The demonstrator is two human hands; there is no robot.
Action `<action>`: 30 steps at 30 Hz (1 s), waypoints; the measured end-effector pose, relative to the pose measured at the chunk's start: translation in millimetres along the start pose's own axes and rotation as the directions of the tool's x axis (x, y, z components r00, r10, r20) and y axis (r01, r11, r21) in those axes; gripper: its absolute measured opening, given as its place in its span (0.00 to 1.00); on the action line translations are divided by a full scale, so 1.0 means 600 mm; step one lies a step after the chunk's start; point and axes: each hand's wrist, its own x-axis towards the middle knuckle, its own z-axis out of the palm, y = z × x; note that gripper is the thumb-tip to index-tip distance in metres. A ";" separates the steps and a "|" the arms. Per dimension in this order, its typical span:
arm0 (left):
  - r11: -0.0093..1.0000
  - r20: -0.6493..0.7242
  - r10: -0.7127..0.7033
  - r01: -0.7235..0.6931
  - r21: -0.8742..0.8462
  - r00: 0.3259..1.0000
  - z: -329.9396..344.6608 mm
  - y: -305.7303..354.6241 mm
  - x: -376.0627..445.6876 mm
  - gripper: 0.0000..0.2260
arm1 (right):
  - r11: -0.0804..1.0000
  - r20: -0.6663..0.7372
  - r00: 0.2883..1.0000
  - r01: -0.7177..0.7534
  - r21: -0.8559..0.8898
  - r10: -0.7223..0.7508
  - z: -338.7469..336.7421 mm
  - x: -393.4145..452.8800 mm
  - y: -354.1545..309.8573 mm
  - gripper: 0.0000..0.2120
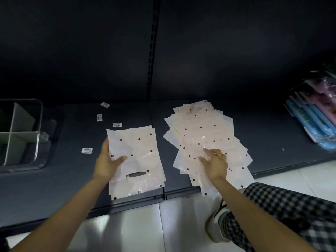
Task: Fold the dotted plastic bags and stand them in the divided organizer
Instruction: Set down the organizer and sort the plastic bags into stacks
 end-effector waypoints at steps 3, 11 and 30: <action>0.999 0.025 -0.032 0.031 0.007 0.999 0.002 0.005 0.009 0.43 | 0.997 -0.050 0.998 0.035 0.064 -0.032 -0.005 0.005 -0.002 0.11; 0.989 0.121 0.131 -0.138 0.050 0.984 0.037 0.037 -0.046 0.28 | 0.921 -0.128 0.964 0.260 0.291 -0.232 -0.008 -0.037 -0.092 0.10; 0.751 -0.086 0.086 -0.008 0.660 0.993 -0.193 -0.034 0.023 0.27 | 1.000 0.044 0.999 -0.001 -0.031 0.002 -0.012 0.004 -0.021 0.28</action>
